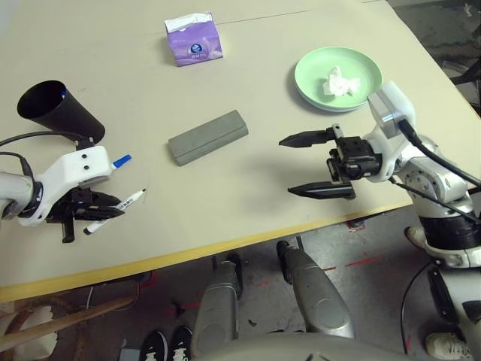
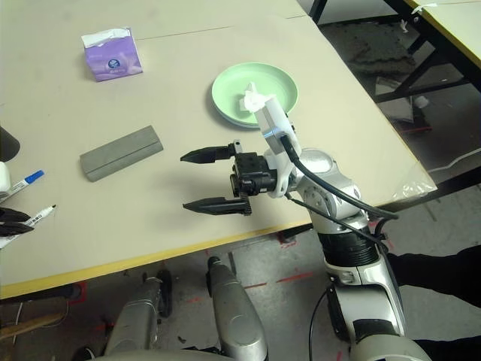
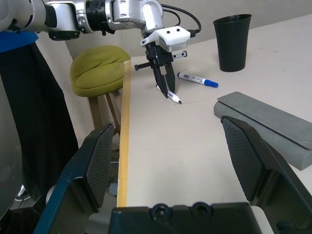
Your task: Organize and tidy the items on the table.
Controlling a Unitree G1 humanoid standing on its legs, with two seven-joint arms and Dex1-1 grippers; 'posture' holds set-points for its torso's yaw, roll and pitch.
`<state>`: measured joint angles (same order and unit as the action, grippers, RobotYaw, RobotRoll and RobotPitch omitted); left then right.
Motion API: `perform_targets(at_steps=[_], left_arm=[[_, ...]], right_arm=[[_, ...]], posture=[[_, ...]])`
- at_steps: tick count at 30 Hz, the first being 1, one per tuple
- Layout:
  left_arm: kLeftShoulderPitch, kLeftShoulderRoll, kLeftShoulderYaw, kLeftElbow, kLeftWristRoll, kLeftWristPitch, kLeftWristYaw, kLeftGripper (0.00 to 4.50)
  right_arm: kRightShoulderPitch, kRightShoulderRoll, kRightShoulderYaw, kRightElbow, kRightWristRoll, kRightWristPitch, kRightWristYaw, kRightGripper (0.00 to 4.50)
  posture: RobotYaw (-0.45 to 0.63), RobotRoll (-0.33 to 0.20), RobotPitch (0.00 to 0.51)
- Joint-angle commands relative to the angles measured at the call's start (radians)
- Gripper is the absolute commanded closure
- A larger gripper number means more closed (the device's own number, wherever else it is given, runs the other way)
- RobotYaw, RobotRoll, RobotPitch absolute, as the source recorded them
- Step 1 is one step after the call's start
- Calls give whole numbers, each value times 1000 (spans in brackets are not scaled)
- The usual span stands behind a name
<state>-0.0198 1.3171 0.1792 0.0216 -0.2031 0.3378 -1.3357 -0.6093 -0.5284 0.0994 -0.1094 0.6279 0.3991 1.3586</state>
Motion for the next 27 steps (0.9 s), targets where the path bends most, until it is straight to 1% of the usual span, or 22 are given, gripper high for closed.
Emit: perform_targets(at_steps=[1, 4, 8, 13, 15, 17, 22, 24, 27], left_arm=[[19, -2, -16, 5, -12, 9, -33, 4220], [11, -1, 3, -14, -49, 51, -53, 4220], [-82, 15, 88, -68, -220, 240, -100, 4220], [-272, 9, 173, -75, -410, 450, -84, 4220], [-347, -8, 212, -66, -482, 523, -55, 4220], [-438, -48, 275, -29, -546, 569, 12, 4220], [-551, -137, 401, 49, -573, 557, 197, 4220], [-570, -164, 449, 88, -560, 516, 259, 4220], [-566, -184, 496, 158, -507, 410, 334, 4220]], right_arm=[[-1, 0, -8, -18, 13, 3, 1, 0], [0, -1, -9, -17, 15, 5, -1, 0], [0, 4, -1, -7, 12, 4, 4, 0], [-11, 11, 0, 12, 8, 1, 10, 0], [-14, 13, 1, 18, 7, 0, 12, 0], [-21, 17, 2, 25, 6, -2, 13, 0], [-35, 25, 3, 45, 1, -9, 20, 0], [-40, 28, 3, 51, -1, -11, 20, 0], [-50, 33, 1, 64, -3, -15, 19, 0]], posture=[[-224, 0, 321], [-222, 0, 321], [-199, 0, 319], [-180, 0, 310], [-175, 0, 307], [-170, 0, 302], [-153, 0, 296], [-147, 0, 294], [-139, 0, 291]])
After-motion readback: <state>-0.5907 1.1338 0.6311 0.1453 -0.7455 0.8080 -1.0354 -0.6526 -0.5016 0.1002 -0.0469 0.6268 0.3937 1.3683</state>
